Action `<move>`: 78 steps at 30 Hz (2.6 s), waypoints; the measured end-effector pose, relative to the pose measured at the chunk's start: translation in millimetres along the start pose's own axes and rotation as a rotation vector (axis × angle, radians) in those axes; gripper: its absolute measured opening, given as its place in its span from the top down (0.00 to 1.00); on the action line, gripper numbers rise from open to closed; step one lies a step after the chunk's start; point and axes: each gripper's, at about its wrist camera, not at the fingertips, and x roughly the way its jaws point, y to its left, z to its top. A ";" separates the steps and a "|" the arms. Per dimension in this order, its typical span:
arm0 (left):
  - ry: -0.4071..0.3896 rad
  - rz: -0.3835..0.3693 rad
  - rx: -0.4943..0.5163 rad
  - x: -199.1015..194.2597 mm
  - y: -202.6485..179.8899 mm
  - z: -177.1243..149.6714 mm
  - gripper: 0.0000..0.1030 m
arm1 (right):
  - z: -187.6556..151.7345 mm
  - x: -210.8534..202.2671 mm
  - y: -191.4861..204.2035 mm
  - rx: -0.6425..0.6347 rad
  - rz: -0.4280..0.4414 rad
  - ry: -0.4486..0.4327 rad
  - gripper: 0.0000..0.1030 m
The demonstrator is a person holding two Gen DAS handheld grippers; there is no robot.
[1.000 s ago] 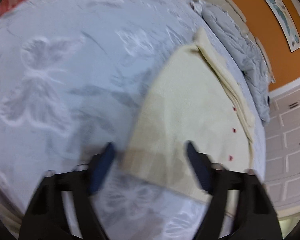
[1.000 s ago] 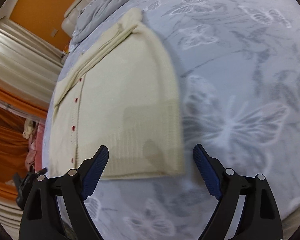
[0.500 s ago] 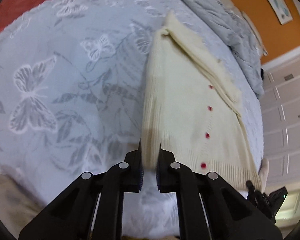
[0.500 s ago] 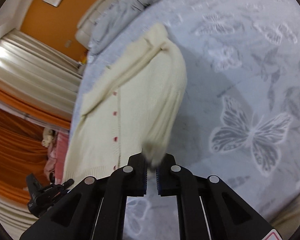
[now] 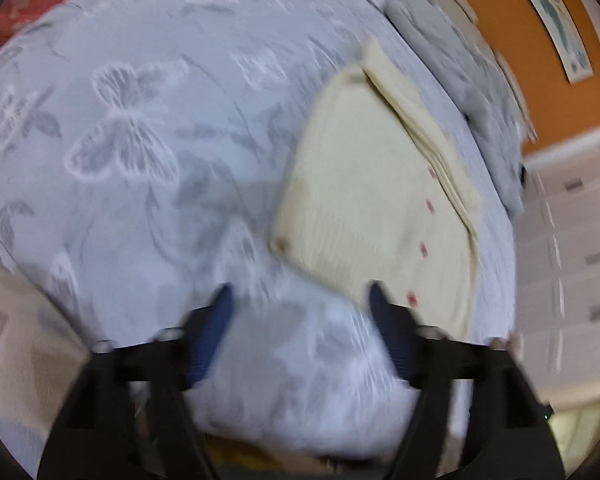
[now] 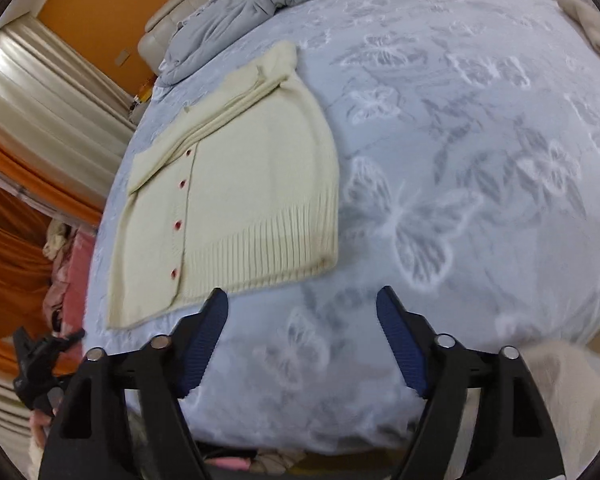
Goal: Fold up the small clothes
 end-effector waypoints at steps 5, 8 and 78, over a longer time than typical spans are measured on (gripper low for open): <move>0.031 0.022 -0.057 43.1 -4.9 25.6 0.12 | 24.8 56.9 -0.5 0.034 -0.023 0.093 0.24; 0.074 0.033 -0.100 71.7 -1.6 33.1 0.12 | 29.9 86.3 -6.9 0.110 -0.013 0.136 0.24; 0.050 0.136 0.367 60.8 -94.1 40.0 0.45 | 85.2 66.4 25.9 -0.208 -0.203 -0.003 0.28</move>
